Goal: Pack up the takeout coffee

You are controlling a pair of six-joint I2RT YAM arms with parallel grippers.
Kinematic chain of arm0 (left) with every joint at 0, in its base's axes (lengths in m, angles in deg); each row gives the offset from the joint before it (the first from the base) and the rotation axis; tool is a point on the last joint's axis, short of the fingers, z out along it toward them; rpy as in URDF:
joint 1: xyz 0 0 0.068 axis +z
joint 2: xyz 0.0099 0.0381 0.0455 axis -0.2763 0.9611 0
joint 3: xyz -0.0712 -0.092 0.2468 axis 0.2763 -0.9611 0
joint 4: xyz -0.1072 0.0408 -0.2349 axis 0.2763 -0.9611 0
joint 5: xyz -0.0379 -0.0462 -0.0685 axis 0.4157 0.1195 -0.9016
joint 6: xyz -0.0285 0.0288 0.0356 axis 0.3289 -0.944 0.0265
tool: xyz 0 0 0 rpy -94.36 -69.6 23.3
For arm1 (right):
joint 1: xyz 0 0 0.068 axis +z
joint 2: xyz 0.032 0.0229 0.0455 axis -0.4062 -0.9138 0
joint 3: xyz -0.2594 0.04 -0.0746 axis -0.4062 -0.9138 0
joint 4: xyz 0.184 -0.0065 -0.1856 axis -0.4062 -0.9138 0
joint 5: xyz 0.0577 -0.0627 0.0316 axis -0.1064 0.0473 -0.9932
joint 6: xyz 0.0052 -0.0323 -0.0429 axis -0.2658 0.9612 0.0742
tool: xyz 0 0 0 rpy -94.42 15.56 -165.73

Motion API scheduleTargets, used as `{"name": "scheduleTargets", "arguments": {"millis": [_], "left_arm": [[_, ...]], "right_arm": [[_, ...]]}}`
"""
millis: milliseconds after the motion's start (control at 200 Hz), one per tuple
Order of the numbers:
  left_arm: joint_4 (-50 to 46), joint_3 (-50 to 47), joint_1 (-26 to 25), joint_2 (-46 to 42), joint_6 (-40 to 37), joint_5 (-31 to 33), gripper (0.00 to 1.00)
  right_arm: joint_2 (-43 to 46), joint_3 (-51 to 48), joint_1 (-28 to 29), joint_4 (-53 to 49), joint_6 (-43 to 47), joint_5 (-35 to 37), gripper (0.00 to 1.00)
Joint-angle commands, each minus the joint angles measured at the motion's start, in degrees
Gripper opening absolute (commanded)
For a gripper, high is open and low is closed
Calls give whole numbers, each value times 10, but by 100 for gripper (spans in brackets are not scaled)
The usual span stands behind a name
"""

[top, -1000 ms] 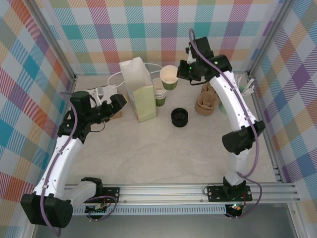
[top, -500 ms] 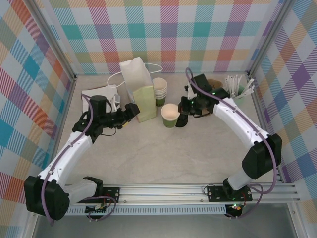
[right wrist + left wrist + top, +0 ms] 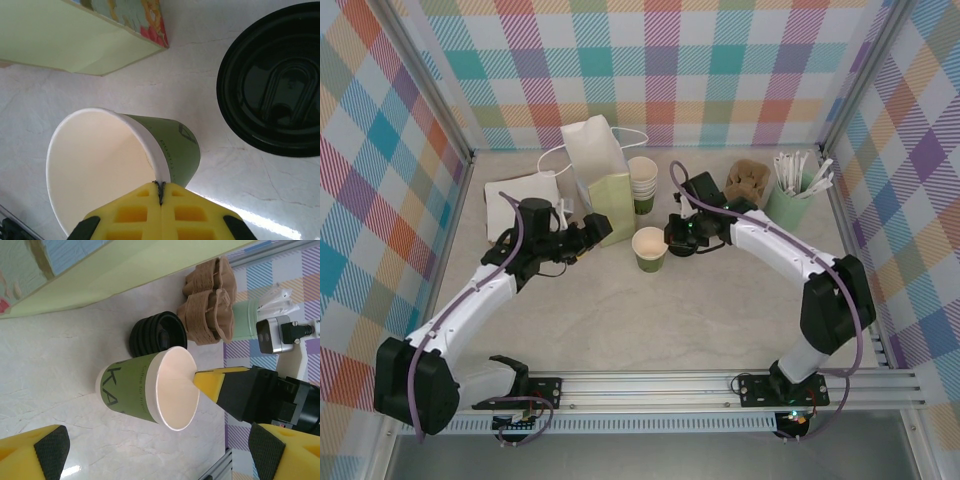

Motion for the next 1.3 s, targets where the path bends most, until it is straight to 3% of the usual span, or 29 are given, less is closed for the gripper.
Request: {"name": "scheduleTargets", "arguments": {"millis": [0, 290, 530, 685, 990, 1295], "left_arm": [[18, -7, -10, 7, 2, 10, 94], [14, -4, -15, 17, -2, 15, 94], [-8, 14, -16, 13, -21, 20, 95], [-23, 29, -17, 10, -32, 21, 96], [-24, 40, -28, 14, -30, 22, 96], [-18, 43, -37, 29, -28, 24, 96]], "right_arm": [[-15, -1, 6, 11, 4, -3, 0], [-18, -4, 7, -24, 16, 12, 3], [4, 12, 6, -52, 25, 30, 33], [25, 38, -4, -101, 44, 73, 44], [-16, 94, -53, -185, 70, 178, 45], [-128, 176, -63, -210, 86, 211, 45]]}}
